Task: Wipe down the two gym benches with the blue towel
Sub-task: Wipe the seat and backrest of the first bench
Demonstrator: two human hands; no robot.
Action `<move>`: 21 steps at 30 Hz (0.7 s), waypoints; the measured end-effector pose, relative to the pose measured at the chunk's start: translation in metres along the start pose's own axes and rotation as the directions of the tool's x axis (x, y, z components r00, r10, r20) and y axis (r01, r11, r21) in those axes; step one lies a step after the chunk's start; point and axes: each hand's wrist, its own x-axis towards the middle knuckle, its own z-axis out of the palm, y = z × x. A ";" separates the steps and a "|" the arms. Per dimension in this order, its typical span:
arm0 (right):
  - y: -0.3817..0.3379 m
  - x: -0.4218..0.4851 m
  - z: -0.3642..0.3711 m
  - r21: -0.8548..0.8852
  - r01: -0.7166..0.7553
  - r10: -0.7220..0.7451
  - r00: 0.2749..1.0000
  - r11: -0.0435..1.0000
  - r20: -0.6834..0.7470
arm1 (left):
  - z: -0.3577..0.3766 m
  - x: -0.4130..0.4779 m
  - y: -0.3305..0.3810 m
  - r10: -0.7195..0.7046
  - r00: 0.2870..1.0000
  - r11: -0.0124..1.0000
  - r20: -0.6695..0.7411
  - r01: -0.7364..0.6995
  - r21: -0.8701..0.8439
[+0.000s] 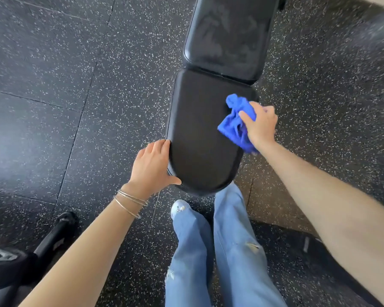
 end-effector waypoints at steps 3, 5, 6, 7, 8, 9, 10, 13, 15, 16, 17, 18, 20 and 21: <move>-0.014 0.022 -0.006 -0.064 -0.136 0.141 0.988 0.989 0.068 | 0.005 -0.003 -0.002 -0.001 1.000 1.000 -0.012 0.001 -0.018; -0.018 -0.007 0.002 -0.070 -0.157 0.160 0.987 0.985 0.029 | 0.007 -0.005 -0.004 -0.004 1.000 0.999 -0.007 0.004 -0.041; -0.019 -0.030 0.007 -0.068 -0.145 0.144 0.989 0.987 -0.016 | 0.008 -0.005 -0.005 -0.003 1.000 0.998 -0.003 0.003 -0.056; -0.018 -0.055 0.011 -0.078 -0.112 0.108 0.992 0.991 -0.064 | 0.008 -0.006 -0.007 0.003 1.000 0.998 0.000 -0.003 -0.068; -0.016 -0.080 0.015 -0.101 -0.057 0.048 0.995 0.993 -0.091 | 0.008 -0.007 -0.010 0.015 1.000 0.997 0.003 -0.015 -0.069; -0.013 -0.104 0.019 -0.136 0.019 -0.034 0.994 0.991 -0.107 | 0.008 -0.009 -0.013 0.030 1.000 0.998 0.006 -0.030 -0.063; -0.012 -0.129 0.024 -0.173 0.100 -0.121 0.986 0.980 -0.112 | 0.007 -0.011 -0.016 0.036 0.999 0.998 0.008 -0.035 -0.057; -0.020 -0.188 0.040 -0.311 0.333 -0.366 0.929 0.890 -0.053 | 0.007 -0.022 -0.028 -0.007 1.000 0.999 0.021 0.008 -0.050; -0.040 -0.189 0.052 -0.342 0.422 -0.455 0.890 0.840 -0.019 | 0.009 -0.032 -0.035 -0.040 0.999 0.998 0.024 0.041 -0.045; -0.052 -0.176 0.059 -0.336 0.446 -0.480 0.877 0.830 -0.020 | 0.010 -0.036 -0.037 -0.052 0.998 0.998 0.029 0.053 -0.045; -0.064 -0.160 0.065 -0.326 0.469 -0.501 0.866 0.821 -0.016 | 0.011 -0.039 -0.039 -0.060 0.998 0.997 0.037 0.062 -0.048; -0.078 -0.142 0.071 -0.318 0.490 -0.520 0.854 0.812 -0.011 | 0.011 -0.041 -0.041 -0.066 0.997 0.996 0.042 0.068 -0.051; -0.104 -0.100 0.077 -0.335 0.519 -0.534 0.844 0.786 0.053 | 0.012 -0.044 -0.043 -0.070 0.997 0.996 0.044 0.072 -0.057; -0.118 -0.077 0.077 -0.361 0.525 -0.519 0.846 0.771 0.123 | 0.012 -0.044 -0.042 -0.070 0.997 0.996 0.043 0.073 -0.060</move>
